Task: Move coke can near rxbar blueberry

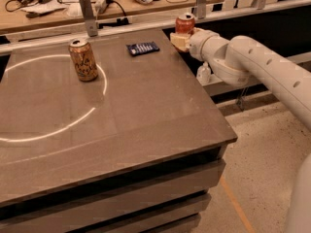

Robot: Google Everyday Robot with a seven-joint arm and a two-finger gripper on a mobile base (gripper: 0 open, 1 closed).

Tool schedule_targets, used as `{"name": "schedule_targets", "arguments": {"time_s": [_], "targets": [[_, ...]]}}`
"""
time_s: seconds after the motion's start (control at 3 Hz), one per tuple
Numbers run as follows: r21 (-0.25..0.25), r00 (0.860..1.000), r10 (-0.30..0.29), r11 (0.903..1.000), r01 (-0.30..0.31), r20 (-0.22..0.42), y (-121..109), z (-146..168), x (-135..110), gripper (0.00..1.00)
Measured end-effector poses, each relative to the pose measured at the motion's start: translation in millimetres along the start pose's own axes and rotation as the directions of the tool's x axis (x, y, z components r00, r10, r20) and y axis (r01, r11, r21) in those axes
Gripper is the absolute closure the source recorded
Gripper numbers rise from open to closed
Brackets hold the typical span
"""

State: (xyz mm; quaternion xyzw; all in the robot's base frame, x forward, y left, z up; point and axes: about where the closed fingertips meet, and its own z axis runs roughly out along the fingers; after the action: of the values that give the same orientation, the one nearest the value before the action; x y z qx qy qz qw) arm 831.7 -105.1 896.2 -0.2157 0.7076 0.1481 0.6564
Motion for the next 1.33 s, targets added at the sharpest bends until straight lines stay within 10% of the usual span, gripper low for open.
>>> {"name": "schedule_targets", "arguments": {"time_s": [1.0,1.33], "targets": [[-0.102,1.0,0.02,0.9946,-0.022,-0.025,32,54,9,1.0],[-0.096,0.998,0.029,0.9948,-0.033,-0.049,37,60,21,0.74]]}}
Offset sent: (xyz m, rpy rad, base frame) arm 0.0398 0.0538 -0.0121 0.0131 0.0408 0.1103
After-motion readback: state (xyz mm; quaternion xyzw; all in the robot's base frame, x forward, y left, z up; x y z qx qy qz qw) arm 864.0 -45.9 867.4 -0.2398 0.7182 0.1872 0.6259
